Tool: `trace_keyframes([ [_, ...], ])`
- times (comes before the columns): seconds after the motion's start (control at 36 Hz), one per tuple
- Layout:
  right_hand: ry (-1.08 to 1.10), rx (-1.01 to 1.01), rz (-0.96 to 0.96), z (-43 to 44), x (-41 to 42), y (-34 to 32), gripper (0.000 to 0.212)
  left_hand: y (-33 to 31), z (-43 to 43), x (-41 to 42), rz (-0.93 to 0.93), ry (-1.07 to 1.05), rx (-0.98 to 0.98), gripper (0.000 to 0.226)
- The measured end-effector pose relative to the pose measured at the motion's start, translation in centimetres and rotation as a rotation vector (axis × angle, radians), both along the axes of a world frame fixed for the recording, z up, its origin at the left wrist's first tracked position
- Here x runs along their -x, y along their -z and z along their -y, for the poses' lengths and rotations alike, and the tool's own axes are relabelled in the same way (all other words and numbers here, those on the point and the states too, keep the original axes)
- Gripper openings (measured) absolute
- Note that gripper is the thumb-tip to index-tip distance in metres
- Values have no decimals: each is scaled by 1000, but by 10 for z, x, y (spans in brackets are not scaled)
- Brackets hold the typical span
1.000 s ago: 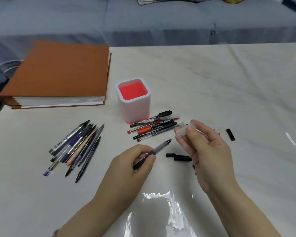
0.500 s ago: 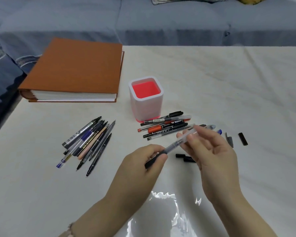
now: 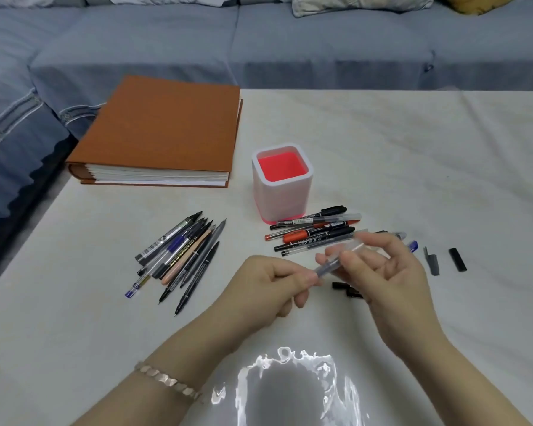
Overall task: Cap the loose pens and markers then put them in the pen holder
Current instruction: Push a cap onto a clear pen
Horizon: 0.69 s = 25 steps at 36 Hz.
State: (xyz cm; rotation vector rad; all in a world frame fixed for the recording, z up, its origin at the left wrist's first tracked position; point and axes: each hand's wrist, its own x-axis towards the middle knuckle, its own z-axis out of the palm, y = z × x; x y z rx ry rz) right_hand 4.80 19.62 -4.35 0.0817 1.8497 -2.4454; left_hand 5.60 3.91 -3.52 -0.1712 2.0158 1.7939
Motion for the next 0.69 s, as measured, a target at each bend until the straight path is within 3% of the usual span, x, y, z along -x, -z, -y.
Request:
trace_keyframes([
  [0.11,-254,-341,73,-8,9,6,19,4,17,5,-233,150,389,12],
  [0.22,-447,-779,-99,-11,11,15,9,12,34,4,-345,176,614,17],
  [0.33,-343,-934,-158,-16,19,25,9,31,55,2,-464,-37,952,29],
  [0.42,-202,-1022,-274,-27,37,28,14,45,72,1,-417,-59,1162,28],
  [0.53,-246,-1109,-327,-39,68,29,20,52,77,0,-339,-18,1265,23],
  [0.69,-281,-1324,-304,-38,97,40,25,59,71,6,-289,-12,1224,21],
])
